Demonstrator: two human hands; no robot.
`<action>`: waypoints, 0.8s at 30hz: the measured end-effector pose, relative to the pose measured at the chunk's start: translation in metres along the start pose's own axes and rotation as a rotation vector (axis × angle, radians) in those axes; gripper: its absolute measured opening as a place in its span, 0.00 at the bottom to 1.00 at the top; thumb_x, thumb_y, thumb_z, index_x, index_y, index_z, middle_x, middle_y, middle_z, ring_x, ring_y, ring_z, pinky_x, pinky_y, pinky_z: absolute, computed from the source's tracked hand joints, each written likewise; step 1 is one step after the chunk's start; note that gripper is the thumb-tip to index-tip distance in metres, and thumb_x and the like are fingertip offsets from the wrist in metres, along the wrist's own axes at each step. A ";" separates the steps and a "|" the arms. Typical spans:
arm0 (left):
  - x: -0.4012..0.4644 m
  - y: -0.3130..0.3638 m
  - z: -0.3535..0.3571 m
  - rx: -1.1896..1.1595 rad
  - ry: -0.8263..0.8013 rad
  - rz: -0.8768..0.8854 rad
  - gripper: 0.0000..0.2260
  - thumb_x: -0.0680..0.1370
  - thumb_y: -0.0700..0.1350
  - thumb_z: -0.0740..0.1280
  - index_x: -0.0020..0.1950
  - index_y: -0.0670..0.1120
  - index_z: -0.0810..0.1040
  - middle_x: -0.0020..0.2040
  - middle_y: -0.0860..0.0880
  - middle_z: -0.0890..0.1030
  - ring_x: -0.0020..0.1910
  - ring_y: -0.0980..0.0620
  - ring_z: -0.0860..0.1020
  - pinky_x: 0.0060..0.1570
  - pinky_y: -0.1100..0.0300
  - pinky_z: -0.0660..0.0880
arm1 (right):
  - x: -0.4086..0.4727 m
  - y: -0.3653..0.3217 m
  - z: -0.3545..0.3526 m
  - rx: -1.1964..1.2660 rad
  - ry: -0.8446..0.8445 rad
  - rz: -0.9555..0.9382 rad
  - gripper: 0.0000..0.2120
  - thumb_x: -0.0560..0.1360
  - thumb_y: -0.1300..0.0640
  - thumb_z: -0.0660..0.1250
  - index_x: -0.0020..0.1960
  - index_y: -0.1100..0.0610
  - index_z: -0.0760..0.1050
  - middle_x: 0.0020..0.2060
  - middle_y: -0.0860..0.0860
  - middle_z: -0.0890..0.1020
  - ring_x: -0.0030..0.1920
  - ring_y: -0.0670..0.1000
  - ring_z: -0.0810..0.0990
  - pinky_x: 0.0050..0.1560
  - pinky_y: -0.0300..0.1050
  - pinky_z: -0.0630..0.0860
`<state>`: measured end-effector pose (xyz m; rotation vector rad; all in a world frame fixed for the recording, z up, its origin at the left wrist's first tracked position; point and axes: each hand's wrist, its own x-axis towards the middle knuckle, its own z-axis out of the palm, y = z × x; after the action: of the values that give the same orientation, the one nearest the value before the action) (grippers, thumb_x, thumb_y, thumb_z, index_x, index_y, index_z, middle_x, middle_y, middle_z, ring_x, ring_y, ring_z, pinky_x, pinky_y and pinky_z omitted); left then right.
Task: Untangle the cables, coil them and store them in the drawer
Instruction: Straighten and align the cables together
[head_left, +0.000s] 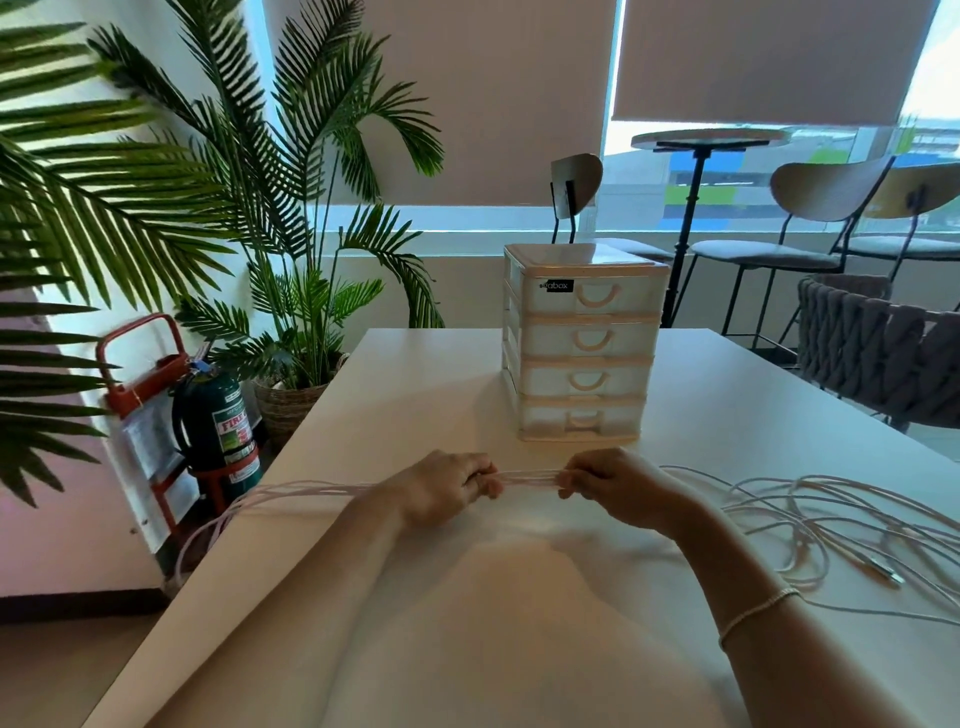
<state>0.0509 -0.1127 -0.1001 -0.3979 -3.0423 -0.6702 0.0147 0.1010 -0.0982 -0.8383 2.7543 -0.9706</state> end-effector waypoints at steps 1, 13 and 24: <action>-0.002 -0.004 -0.003 0.019 -0.013 -0.011 0.10 0.81 0.48 0.58 0.54 0.48 0.77 0.43 0.54 0.76 0.42 0.55 0.71 0.42 0.67 0.63 | 0.000 -0.001 0.000 -0.038 0.031 -0.008 0.13 0.78 0.53 0.61 0.36 0.47 0.76 0.34 0.46 0.75 0.38 0.48 0.72 0.42 0.45 0.70; -0.051 -0.101 -0.042 0.436 0.108 -0.333 0.15 0.82 0.54 0.49 0.55 0.47 0.69 0.54 0.43 0.79 0.54 0.43 0.77 0.51 0.52 0.73 | 0.005 0.005 -0.002 -0.158 0.235 0.066 0.16 0.78 0.56 0.59 0.33 0.46 0.70 0.39 0.49 0.80 0.42 0.50 0.74 0.46 0.44 0.70; -0.096 -0.151 -0.074 0.676 0.586 -0.150 0.25 0.80 0.56 0.50 0.39 0.40 0.75 0.27 0.42 0.79 0.27 0.42 0.79 0.27 0.59 0.70 | 0.004 -0.002 -0.006 -0.078 0.264 0.073 0.13 0.78 0.56 0.61 0.36 0.48 0.74 0.36 0.48 0.78 0.33 0.47 0.73 0.38 0.43 0.72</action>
<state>0.1033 -0.2992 -0.1010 0.0453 -2.5195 0.2345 0.0108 0.1007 -0.0920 -0.6557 3.0381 -1.0349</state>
